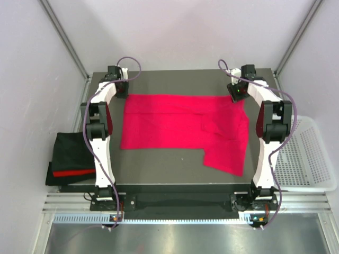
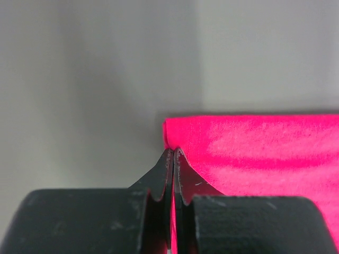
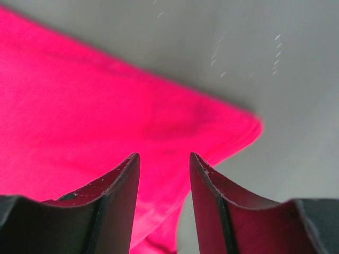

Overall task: Fold and stack the t-shirts
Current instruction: Fold the tshirt

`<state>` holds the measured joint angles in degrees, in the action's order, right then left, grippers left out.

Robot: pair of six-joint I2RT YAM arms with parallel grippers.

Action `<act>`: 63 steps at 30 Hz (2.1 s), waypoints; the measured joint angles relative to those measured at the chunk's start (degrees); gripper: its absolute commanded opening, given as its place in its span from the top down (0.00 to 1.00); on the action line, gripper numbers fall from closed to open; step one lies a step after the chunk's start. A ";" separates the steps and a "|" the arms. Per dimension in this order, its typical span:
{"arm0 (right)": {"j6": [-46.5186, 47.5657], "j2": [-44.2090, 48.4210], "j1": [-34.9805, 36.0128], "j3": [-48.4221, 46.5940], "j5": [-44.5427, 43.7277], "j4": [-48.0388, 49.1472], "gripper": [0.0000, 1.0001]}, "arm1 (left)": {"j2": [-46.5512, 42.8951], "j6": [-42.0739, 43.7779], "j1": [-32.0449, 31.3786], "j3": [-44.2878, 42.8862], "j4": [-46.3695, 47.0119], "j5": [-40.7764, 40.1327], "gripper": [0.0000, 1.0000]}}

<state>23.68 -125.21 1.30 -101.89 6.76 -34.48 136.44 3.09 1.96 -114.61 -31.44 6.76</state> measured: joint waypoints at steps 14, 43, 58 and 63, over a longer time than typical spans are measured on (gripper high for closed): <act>-0.37 -13.99 -0.24 -20.11 -4.07 -8.50 0.59 | 7.04 -1.95 0.13 -10.80 0.24 0.48 1.00; 20.09 44.46 -2.43 31.34 13.40 -2.62 0.57 | -39.50 -5.73 0.74 22.91 5.27 5.38 0.36; 61.33 64.19 5.53 65.72 11.28 -24.24 0.61 | -48.00 -2.69 -0.02 40.94 -2.56 10.34 0.38; 63.54 65.79 10.12 70.01 10.34 -23.93 0.63 | -48.00 -2.64 -0.02 40.89 -2.62 10.19 0.38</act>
<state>87.22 -59.42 11.42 -31.88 17.10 -58.41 88.44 0.45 1.93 -73.71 -34.06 16.95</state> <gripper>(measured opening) 0.380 0.618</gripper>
